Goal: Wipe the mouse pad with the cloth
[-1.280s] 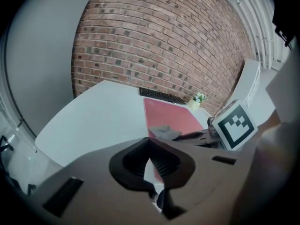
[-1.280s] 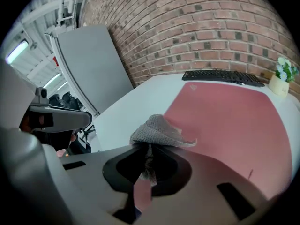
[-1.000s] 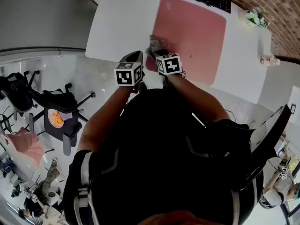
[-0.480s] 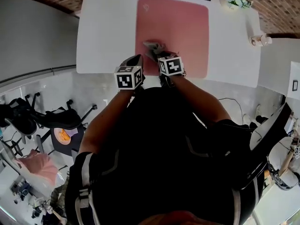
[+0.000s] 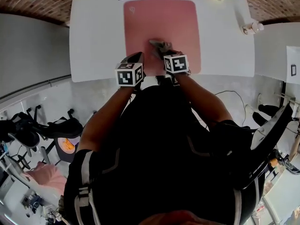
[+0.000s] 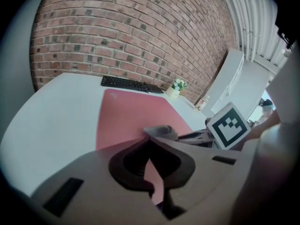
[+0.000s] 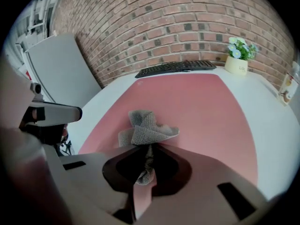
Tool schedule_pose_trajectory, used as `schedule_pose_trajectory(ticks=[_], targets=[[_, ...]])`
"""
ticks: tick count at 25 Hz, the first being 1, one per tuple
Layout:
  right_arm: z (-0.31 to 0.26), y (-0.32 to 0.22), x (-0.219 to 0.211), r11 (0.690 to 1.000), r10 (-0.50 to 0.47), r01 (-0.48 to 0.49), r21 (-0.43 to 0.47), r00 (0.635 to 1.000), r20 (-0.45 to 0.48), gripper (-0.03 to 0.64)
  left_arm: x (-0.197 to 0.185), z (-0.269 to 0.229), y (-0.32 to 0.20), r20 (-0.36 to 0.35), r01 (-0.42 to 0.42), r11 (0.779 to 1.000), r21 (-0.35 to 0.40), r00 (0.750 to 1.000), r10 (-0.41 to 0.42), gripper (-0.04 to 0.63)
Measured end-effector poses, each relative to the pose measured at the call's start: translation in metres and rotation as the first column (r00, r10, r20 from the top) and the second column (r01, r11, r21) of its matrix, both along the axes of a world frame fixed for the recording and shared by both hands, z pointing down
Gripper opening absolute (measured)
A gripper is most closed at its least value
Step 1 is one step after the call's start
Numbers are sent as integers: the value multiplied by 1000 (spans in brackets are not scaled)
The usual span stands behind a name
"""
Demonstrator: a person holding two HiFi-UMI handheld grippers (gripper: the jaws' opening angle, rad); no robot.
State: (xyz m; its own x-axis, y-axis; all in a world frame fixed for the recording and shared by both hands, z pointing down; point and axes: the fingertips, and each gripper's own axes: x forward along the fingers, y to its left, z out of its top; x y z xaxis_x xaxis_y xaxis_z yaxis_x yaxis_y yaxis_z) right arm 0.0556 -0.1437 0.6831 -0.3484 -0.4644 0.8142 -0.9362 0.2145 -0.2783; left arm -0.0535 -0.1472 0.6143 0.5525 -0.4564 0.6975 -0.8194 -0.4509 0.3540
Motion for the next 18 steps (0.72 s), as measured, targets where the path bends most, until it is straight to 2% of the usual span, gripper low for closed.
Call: schedule_pose_trajectory(ticks=[5,13,18], targets=[[-1,6,41,997,82,-82,1,996,-31,37,24,2,2,14,-91,996,17,996,91,-2],[3,11,97,990,140,-140,3,986,-93,37,43,10,4,4,-122,993,-2,993,122,-1],[4,17,124,981,188,-191,-18,976,-113,37,52,1,3,-7,-132,991,22,991,132,-2]])
